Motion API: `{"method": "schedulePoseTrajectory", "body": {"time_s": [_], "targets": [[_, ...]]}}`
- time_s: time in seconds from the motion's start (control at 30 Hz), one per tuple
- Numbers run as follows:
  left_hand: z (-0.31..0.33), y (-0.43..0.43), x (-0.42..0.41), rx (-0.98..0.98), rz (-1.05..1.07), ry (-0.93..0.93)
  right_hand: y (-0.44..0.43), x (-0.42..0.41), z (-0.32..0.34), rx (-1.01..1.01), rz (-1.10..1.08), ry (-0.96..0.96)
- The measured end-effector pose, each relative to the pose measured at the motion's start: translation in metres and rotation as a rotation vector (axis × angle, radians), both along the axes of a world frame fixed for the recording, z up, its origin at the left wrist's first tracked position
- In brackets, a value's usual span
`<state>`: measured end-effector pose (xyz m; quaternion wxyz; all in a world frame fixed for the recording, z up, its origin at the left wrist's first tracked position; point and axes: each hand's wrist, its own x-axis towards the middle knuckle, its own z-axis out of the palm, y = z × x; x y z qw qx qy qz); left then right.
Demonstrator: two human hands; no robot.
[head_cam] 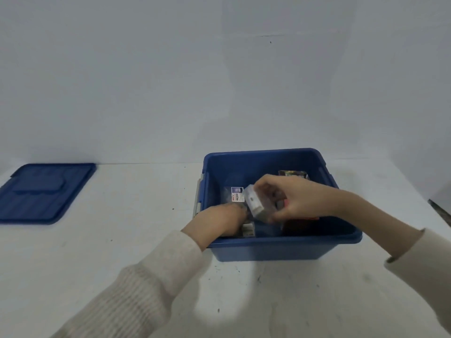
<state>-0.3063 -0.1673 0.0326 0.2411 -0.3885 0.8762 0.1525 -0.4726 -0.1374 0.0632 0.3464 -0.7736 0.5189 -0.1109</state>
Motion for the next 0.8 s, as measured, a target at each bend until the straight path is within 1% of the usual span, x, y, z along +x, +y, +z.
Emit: {"method": "schedulePoseTrajectory", "body": {"time_s": [0.1,0.23,0.3,0.37,0.43,0.53,0.57,0.63,0.73,0.8], "targets": [[0.001,0.0,-0.002,0.026,0.073,-0.035,-0.006,0.003,-0.01,-0.085,0.206,0.236],[-0.003,-0.003,0.0,0.006,0.07,-0.001,-0.015,0.003,-0.009,-0.406,0.472,0.596],[-0.006,-0.005,0.001,-0.009,0.067,-0.012,-0.013,0.006,-0.009,-0.451,0.59,0.704],[-0.008,-0.006,0.0,-0.009,0.067,-0.023,-0.008,0.008,-0.014,-0.417,0.681,0.757],[-0.01,-0.007,0.0,-0.015,0.063,-0.017,-0.003,0.007,-0.015,-0.289,0.721,0.763],[-0.012,-0.008,0.001,-0.023,0.07,-0.015,-0.006,0.002,-0.011,-0.022,0.674,0.689],[-0.013,-0.009,0.001,-0.026,0.069,-0.014,-0.007,0.002,-0.01,0.019,0.656,0.65],[-0.015,-0.008,0.001,-0.032,0.058,-0.01,-0.007,0.004,-0.011,-0.023,0.645,0.629],[-0.014,-0.007,0.001,-0.041,0.038,-0.015,-0.004,0.011,-0.019,-0.164,0.642,0.745],[-0.011,-0.006,-0.001,-0.035,0.039,-0.026,-0.003,0.015,-0.025,-0.223,0.662,0.789]]}}
